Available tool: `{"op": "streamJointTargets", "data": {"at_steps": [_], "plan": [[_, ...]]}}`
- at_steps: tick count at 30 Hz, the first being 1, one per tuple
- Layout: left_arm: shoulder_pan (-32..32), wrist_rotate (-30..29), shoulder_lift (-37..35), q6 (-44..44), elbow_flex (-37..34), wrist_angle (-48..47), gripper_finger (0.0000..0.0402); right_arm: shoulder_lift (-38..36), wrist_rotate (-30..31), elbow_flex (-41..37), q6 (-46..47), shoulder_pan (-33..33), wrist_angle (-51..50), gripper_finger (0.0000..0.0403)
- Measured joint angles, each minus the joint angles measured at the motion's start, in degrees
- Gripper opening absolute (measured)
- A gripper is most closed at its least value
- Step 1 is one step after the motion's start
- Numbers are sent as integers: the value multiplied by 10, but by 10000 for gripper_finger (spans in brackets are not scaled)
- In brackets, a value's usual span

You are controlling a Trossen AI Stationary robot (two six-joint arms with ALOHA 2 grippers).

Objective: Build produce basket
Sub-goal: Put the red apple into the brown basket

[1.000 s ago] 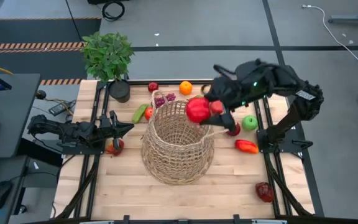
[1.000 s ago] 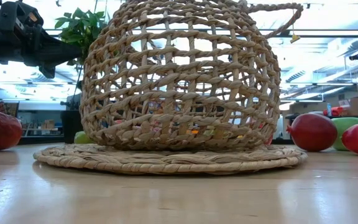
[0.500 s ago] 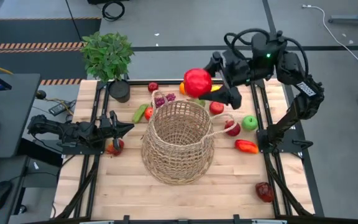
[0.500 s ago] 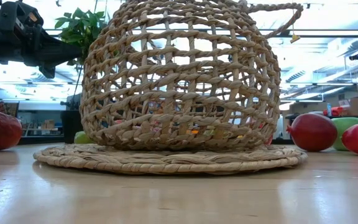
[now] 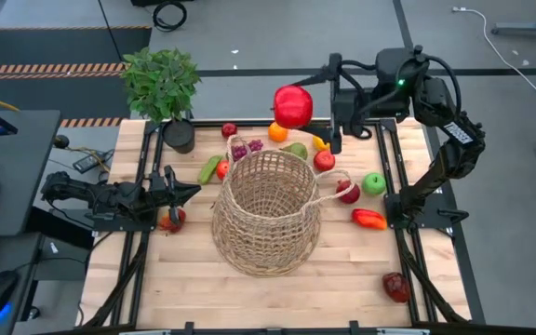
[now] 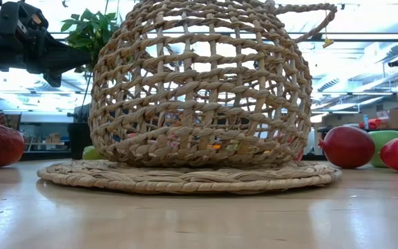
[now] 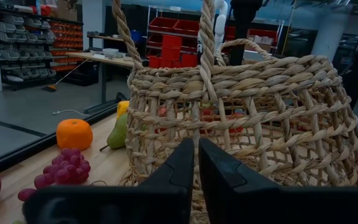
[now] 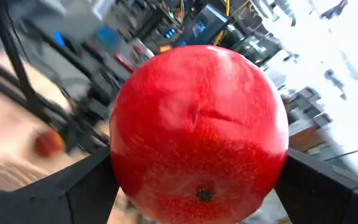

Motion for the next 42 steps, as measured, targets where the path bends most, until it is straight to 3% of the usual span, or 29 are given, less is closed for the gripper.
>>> {"op": "streamJointTargets", "data": {"at_steps": [14, 25, 28, 32, 37, 42], "plan": [[0, 0, 0, 0, 0, 0, 32, 14, 108, 0, -254, 7, 8, 376], [0, 0, 0, 0, 0, 0, 34, 28, 138, 0, -312, 11, 9, 376], [0, 0, 0, 0, 0, 0, 36, 28, 138, 0, -255, 11, 17, 376], [0, 0, 0, 0, 0, 0, 32, 28, 116, -1, -110, -6, 19, 376], [0, 0, 0, 0, 0, 0, 28, 27, 20, -20, 162, -48, 15, 376], [0, 0, 0, 0, 0, 0, 33, 27, -86, -71, 360, -87, -22, 376]]}}
